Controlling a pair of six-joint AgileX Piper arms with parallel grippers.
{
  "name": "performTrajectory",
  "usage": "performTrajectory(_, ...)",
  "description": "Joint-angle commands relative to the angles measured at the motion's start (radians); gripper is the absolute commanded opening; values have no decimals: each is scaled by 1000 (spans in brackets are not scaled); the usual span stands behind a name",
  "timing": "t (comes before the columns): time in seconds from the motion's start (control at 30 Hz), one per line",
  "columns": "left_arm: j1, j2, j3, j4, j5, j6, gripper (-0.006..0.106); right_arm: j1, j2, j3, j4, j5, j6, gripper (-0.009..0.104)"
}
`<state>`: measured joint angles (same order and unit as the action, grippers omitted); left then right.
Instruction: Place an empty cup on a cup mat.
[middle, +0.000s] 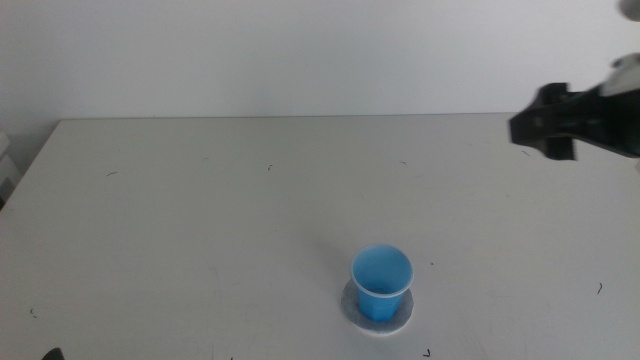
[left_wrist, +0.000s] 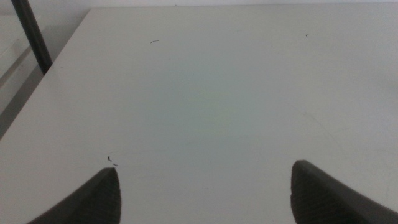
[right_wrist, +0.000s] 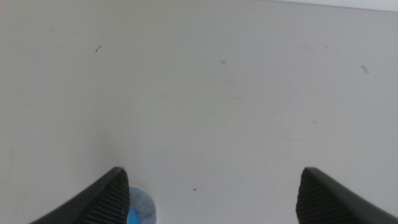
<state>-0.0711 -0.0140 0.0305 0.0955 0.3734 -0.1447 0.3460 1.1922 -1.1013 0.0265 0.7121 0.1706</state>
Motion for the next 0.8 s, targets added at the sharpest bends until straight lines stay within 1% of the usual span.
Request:
performTrajectory(0.0, 1, -13, -6, 1, -68, -4, 105, -78, -135, 56, 2, -88, -2, 72)
performTrajectory(0.07, 1, -13, -6, 1, -68, -4, 105, -150, -233, 128, -5, -102, -2, 72)
performTrajectory(0.17, 1, -13, -6, 1, -68, -4, 105, -235, -351, 227, -45, -103, -2, 72)
performTrajectory(0.3, 1, -13, -6, 1, -68, -4, 105, -303, -479, 360, -83, -163, -6, 72)
performTrajectory(0.5, 1, -13, -6, 1, -68, -4, 105, -310, -711, 577, -91, -382, -16, 72)
performTrajectory(0.57, 1, -13, -6, 1, -68, -4, 105, -310, -781, 651, -93, -443, -60, 73)
performTrajectory(0.67, 1, -13, -6, 1, -68, -4, 105, -310, -864, 734, -90, -478, -112, 75)
performTrajectory(0.77, 1, -13, -6, 1, -68, -4, 105, -310, -930, 796, -91, -479, -107, 75)
